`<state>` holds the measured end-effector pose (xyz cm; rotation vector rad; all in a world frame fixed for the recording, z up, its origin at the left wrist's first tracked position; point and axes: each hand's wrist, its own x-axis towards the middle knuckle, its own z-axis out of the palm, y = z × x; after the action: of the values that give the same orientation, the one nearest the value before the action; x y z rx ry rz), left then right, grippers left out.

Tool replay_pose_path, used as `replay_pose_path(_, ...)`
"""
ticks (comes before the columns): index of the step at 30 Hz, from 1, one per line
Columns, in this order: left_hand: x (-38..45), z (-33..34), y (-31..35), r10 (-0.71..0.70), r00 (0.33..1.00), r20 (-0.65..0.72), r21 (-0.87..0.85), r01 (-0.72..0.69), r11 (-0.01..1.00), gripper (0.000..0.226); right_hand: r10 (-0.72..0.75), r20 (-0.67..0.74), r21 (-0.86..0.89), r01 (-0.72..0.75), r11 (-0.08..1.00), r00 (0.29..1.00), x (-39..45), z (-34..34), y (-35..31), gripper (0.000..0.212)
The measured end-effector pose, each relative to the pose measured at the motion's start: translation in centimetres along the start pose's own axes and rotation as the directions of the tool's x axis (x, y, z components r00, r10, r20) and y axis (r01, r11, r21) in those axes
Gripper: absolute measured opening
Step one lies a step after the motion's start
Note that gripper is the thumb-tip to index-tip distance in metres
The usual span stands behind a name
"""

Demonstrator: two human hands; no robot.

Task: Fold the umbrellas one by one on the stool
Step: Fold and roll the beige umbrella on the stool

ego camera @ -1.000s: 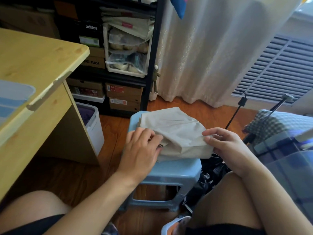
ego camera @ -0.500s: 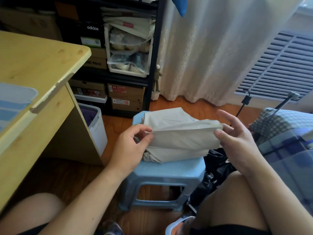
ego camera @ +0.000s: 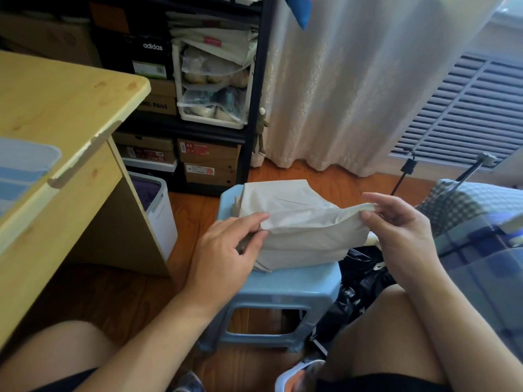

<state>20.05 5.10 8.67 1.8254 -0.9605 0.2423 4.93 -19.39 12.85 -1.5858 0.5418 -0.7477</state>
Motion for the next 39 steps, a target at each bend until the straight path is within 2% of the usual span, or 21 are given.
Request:
replay_pose_path(1, 0.0, 0.1, -0.2, 0.031, 0.999, 0.017, 0.008, -0.031, 0.999, 0.025, 0.002, -0.007, 0.002, -0.002, 1.0, 1.0, 0.1, -0.1, 0.1, 0.026)
replay_pose_path(4, 0.2, -0.1, -0.4, -0.053, 0.997, 0.059, -0.088, 0.058, 0.994, 0.018, 0.01, -0.021, 0.031, -0.009, 0.999, 1.0, 0.3, -0.2, 0.1, 0.03)
replay_pose_path(6, 0.5, -0.4, -0.4, -0.077, 0.996, 0.039, -0.085, 0.08, 0.993, 0.013, 0.017, 0.034, 0.044, -0.019, 0.999, 0.999, 0.2, -0.4, 0.1, 0.044)
replay_pose_path(8, 0.8, -0.6, -0.4, -0.112, 0.993, 0.025, -0.095, 0.114, 0.989, 0.01, 0.059, 0.153, -0.061, -0.05, 0.997, 0.986, 0.6, -0.7, 0.0, 0.063)
replay_pose_path(11, 1.4, -0.6, -0.4, -0.203, 0.979, 0.021, -0.144, 0.204, 0.968, 0.01, 0.187, 0.342, -0.343, -0.062, 0.937, 0.921, 2.2, -0.6, -0.5, 0.076)
replay_pose_path(13, 1.9, -0.5, -0.6, -0.256, 0.965, 0.048, -0.181, 0.261, 0.948, 0.012, 0.251, 0.434, -0.387, -0.073, 0.919, 0.865, 3.2, -0.5, -1.0, 0.069)
replay_pose_path(14, 2.2, -0.5, -0.8, -0.283, 0.957, 0.068, -0.208, 0.291, 0.934, 0.013, 0.265, 0.449, -0.386, -0.082, 0.919, 0.853, 3.7, -0.4, -1.2, 0.059)
replay_pose_path(17, 3.4, 0.1, -1.6, -0.394, 0.91, 0.131, -0.323, 0.415, 0.85, 0.01, 0.247, 0.384, -0.389, -0.087, 0.917, 0.89, 5.4, 0.8, -1.7, 0.015)
replay_pose_path(18, 4.0, 0.4, -2.1, -0.435, 0.888, 0.148, -0.358, 0.459, 0.813, 0.009, 0.239, 0.343, -0.415, -0.082, 0.906, 0.908, 6.2, 1.5, -1.7, 0.007)
replay_pose_path(20, 5.5, 1.3, -3.3, -0.529, 0.838, 0.135, -0.366, 0.539, 0.759, 0.009, 0.255, 0.273, -0.482, -0.098, 0.871, 0.928, 8.6, 2.9, -0.6, 0.005)
replay_pose_path(22, 6.4, 1.7, -4.2, -0.549, 0.836, 0.004, -0.244, 0.533, 0.81, 0.014, 0.313, 0.219, -0.569, -0.14, 0.811, 0.924, 11.0, 4.5, 1.2, 0.017)
replay_pose_path(24, 6.3, 1.5, -4.3, -0.365, 0.928, -0.078, -0.099, 0.357, 0.929, 0.01, 0.368, 0.165, -0.665, -0.172, 0.727, 0.915, 12.9, 6.1, 3.0, 0.032)
replay_pose_path(26, 5.3, 1.3, -3.9, -0.102, 0.99, 0.099, 0.012, 0.102, 0.995, 0.014, 0.386, 0.143, -0.739, -0.161, 0.654, 0.911, 14.0, 7.1, 4.7, 0.031)
replay_pose_path(28, 4.3, 1.8, -4.5, 0.006, 0.93, 0.368, 0.137, -0.061, 0.989, 0.025, 0.386, 0.15, -0.823, -0.102, 0.559, 0.91, 14.5, 7.5, 5.7, 0.027)
replay_pose_path(29, 4.0, 2.3, -5.1, -0.039, 0.884, 0.465, 0.204, -0.065, 0.977, 0.031, 0.38, 0.147, -0.863, -0.069, 0.501, 0.913, 14.8, 7.6, 6.0, 0.024)
replay_pose_path(31, 4.0, 2.9, -6.4, -0.231, 0.794, 0.562, 0.313, 0.055, 0.948, 0.043, 0.326, 0.131, -0.893, -0.031, 0.448, 0.936, 14.7, 7.3, 5.8, 0.016)
replay_pose_path(32, 4.1, 3.2, -7.0, -0.295, 0.76, 0.579, 0.322, 0.12, 0.939, 0.046, 0.277, 0.1, -0.89, -0.039, 0.455, 0.956, 14.4, 7.0, 5.3, 0.026)
replay_pose_path(33, 4.4, 3.4, -7.4, -0.324, 0.746, 0.582, 0.312, 0.163, 0.936, 0.047, 0.213, 0.059, -0.872, -0.054, 0.486, 0.975, 13.8, 6.6, 4.5, 0.031)
replay_pose_path(35, 4.8, 3.9, -8.2, -0.36, 0.738, 0.571, 0.292, 0.227, 0.929, 0.047, 0.115, 0.002, -0.838, -0.061, 0.543, 0.993, 11.7, 5.4, 2.4, 0.025)
replay_pose_path(37, 4.9, 4.3, -8.8, -0.412, 0.711, 0.569, 0.286, 0.298, 0.911, 0.048, 0.143, -0.03, -0.835, -0.103, 0.541, 0.989, 8.7, 3.8, 1.1, 0.017)
replay_pose_path(39, 4.8, 4.5, -8.9, -0.46, 0.703, 0.543, 0.267, 0.375, 0.888, 0.049, 0.254, -0.07, -0.821, -0.2, 0.534, 0.965, 5.5, 2.0, 1.2, 0.012)
